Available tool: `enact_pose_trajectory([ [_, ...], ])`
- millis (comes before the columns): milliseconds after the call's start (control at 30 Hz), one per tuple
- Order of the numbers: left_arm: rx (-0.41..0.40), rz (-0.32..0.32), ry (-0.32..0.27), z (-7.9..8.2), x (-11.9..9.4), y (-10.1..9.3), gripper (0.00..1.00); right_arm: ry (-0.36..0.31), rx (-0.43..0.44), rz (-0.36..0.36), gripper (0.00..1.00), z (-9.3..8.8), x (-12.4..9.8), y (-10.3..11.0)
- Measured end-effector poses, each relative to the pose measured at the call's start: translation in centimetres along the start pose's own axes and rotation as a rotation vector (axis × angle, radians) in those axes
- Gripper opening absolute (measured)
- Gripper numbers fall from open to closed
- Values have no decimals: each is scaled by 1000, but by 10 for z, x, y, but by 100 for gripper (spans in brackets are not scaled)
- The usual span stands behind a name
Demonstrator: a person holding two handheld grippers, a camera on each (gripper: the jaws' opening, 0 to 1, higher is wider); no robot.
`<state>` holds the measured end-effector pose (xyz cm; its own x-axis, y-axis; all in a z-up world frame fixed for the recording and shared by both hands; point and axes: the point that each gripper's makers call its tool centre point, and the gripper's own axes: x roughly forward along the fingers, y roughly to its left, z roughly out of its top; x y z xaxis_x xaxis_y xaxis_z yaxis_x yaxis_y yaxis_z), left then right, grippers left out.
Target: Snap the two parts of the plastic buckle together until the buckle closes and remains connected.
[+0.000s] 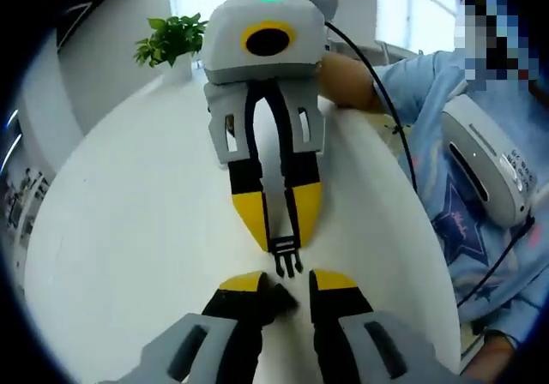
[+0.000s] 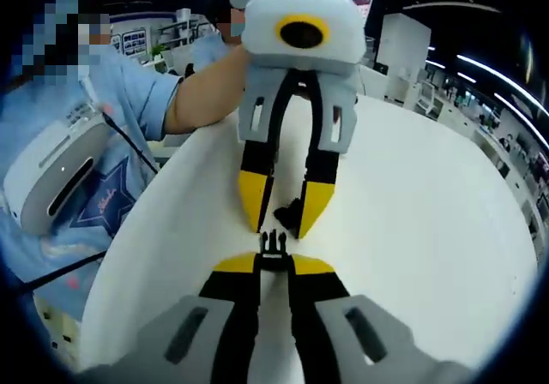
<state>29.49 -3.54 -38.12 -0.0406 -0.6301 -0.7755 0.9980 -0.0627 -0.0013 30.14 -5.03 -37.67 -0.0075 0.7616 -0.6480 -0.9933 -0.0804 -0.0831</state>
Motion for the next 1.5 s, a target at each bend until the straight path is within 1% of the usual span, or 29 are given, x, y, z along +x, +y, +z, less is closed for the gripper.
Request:
enact_pose_trajectory([
  [67,-1,16,-10,-1,-1,2,26,-11,2,-2,12,0,0,1],
  [100,-4,21,-12,-3,-2,2,26,-14,2,-4,12,0,0,1],
  [300,2,30,-48,-8,-8,2,28,-29,-2,-16,12,0,-1,2],
  [467,1,25,-62,-12,-14,5,28,-45,12,-22,12,0,-1,2],
  [600,-17,45,-64,-14,-17,10,28,-49,16,-23,12,1,-2,2],
  [767,-49,41,-62,-15,-18,12,25,-57,34,-28,13,1,-3,0],
  [967,-78,18,-84,-12,-16,13,22,-63,42,-24,13,0,-4,-1],
  [1000,-75,23,-86,-12,-15,12,21,-64,46,-24,13,0,-5,-1],
  [1067,-79,24,-87,-12,-15,12,18,-70,54,-24,13,0,-4,-1],
  [1133,-85,27,-87,-13,-16,13,13,-73,69,-26,12,0,-4,-2],
  [1500,-85,29,-89,-15,-12,11,13,-67,72,-38,12,-1,-4,-1],
])
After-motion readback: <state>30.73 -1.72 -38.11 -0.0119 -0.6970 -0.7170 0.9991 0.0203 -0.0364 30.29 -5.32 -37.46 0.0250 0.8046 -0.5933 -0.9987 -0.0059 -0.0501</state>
